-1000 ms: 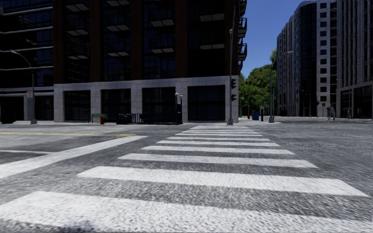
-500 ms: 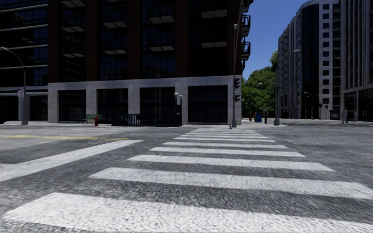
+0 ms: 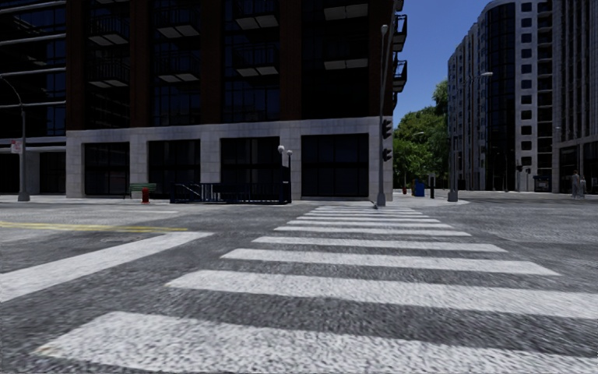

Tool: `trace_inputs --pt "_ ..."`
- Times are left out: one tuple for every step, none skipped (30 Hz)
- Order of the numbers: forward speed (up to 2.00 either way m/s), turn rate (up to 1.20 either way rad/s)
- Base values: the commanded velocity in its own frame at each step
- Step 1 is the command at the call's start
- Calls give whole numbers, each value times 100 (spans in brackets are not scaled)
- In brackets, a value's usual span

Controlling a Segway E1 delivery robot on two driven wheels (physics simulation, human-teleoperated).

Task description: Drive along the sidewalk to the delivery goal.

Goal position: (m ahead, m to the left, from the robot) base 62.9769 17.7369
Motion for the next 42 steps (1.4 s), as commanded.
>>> trace_inputs --pt "200 0" --pt "200 0" --pt "200 0" --pt "200 0" --pt "200 0" --pt "200 0" --pt "200 0" --pt "200 -3" --pt "200 -18" --pt "200 -23" --pt "200 -23" --pt "200 -24" --pt "200 -24" --pt "200 -24" --pt "200 -24" --pt "200 -24" --pt "200 -24" --pt "200 -24" --pt "200 -24" --pt "200 -24" --pt "200 -24" --pt "200 -24" --pt "200 -24" --pt "200 -24" --pt "200 -24" --pt "200 -24" --pt "200 -24" --pt "200 -24" --pt "200 -24" --pt "200 -24" --pt "200 -24" --pt "200 -24" --pt "200 -24" --pt "200 -24" --pt "200 -24" --pt "200 -24" --pt "200 -24" --pt "200 -9" --pt "200 0" --pt "200 0" --pt "200 0" --pt "200 0"
